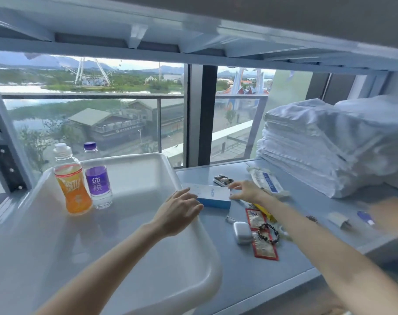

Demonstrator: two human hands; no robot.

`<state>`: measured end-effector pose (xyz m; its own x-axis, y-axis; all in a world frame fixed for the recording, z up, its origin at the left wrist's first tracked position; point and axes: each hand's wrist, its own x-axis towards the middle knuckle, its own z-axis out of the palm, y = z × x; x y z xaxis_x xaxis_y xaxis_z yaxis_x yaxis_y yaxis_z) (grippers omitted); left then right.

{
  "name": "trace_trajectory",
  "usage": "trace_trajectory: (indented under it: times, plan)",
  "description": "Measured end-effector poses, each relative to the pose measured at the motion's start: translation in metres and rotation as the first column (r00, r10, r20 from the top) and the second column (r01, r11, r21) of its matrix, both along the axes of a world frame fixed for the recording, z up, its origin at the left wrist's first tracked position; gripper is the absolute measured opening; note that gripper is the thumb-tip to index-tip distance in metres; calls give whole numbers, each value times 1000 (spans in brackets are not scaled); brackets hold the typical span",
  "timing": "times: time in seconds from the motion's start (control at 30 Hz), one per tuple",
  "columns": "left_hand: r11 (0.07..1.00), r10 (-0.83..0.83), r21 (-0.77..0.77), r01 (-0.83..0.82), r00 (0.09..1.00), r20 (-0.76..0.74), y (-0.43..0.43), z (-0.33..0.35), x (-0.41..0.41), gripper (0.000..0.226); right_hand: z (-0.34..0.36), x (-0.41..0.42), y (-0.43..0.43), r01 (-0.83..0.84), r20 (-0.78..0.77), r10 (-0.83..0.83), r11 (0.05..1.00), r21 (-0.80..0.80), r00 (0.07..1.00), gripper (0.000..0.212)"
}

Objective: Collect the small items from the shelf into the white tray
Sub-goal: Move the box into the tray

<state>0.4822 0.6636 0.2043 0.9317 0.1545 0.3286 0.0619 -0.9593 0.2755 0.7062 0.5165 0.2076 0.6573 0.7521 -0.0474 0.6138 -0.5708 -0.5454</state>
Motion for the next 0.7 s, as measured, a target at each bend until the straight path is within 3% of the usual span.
trace_trajectory:
  times: [0.33,0.53,0.7]
  plan:
    - [993,11,-121,-4,998,54,-8,-10,3,31,-40,46,31,-168,96,185,972,-163,978,63]
    - [998,-6,-65,7,1000,18,-4,-10,3,35,-60,66,54,-154,180,217,938,-312,959,84]
    - [996,-1,-89,4,999,32,1,-7,-1,49,-51,78,61,-140,246,189,969,-201,951,89]
